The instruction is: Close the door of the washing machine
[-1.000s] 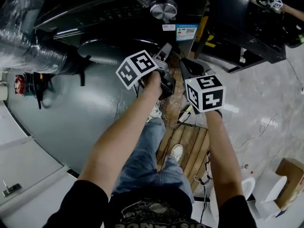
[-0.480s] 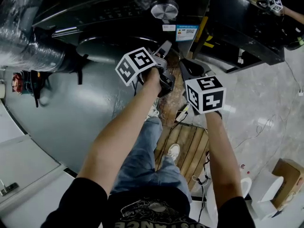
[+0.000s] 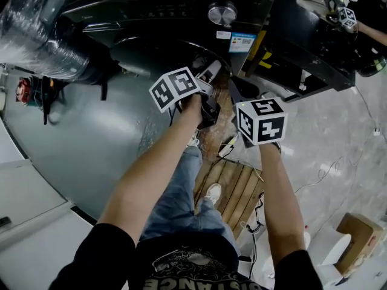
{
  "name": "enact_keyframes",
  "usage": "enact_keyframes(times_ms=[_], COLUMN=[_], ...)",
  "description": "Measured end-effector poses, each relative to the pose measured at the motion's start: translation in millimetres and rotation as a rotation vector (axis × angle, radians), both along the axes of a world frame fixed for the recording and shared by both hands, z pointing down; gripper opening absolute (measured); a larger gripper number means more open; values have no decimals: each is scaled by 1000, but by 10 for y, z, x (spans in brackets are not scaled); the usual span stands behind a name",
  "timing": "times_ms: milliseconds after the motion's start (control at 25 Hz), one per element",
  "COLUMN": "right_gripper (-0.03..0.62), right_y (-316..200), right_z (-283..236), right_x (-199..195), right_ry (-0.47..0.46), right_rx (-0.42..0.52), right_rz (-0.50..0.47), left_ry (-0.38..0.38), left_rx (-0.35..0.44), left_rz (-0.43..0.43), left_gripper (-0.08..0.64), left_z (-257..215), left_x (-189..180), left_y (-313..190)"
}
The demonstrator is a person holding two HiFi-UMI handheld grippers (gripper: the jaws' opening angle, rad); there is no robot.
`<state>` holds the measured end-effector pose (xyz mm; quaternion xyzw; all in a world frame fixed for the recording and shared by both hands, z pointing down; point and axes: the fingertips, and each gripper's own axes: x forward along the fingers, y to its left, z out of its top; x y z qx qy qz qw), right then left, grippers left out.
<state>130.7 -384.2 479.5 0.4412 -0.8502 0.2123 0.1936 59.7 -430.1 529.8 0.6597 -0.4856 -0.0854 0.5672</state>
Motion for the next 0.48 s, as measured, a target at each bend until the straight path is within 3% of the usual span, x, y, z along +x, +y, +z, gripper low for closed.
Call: enact_keyframes(times_ms=[480], right_gripper=[23], right_y=[516], right_z=[-799], right_x=[-202], right_ry=[-50], right_rx=[74], right_rz=[-28], left_ry=[-172], left_rx=[152], left_rz=[51], left_gripper=[293], left_z=[-854], left_x=[-344], left_y=[685])
